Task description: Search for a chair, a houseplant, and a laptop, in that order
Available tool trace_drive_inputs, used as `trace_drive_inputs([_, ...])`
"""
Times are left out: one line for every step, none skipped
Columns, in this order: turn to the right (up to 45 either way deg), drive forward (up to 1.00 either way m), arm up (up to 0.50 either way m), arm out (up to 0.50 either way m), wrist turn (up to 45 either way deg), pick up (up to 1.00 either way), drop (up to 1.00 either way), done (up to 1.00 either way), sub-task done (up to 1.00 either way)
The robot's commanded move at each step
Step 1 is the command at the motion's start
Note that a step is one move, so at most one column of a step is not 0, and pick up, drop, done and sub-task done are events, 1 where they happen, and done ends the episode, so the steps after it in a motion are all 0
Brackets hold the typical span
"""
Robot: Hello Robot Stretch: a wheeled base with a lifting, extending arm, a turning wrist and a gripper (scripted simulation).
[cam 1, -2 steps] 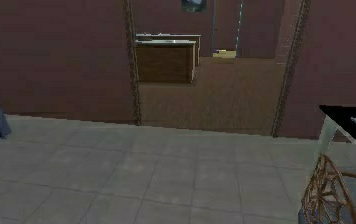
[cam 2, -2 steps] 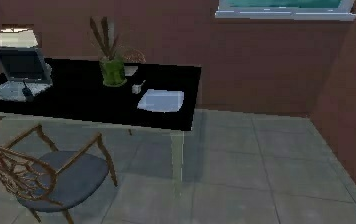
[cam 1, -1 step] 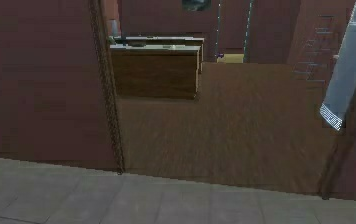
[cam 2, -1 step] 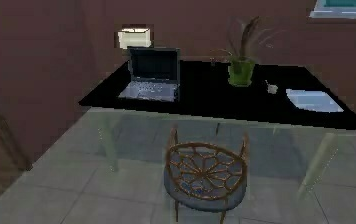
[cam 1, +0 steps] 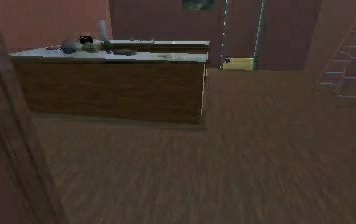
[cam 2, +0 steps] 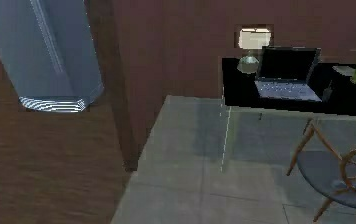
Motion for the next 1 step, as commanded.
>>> trace_drive_inputs([0.0, 0.9, 0.0, 0.0, 0.0, 0.0, 0.0, 0.0, 0.0])
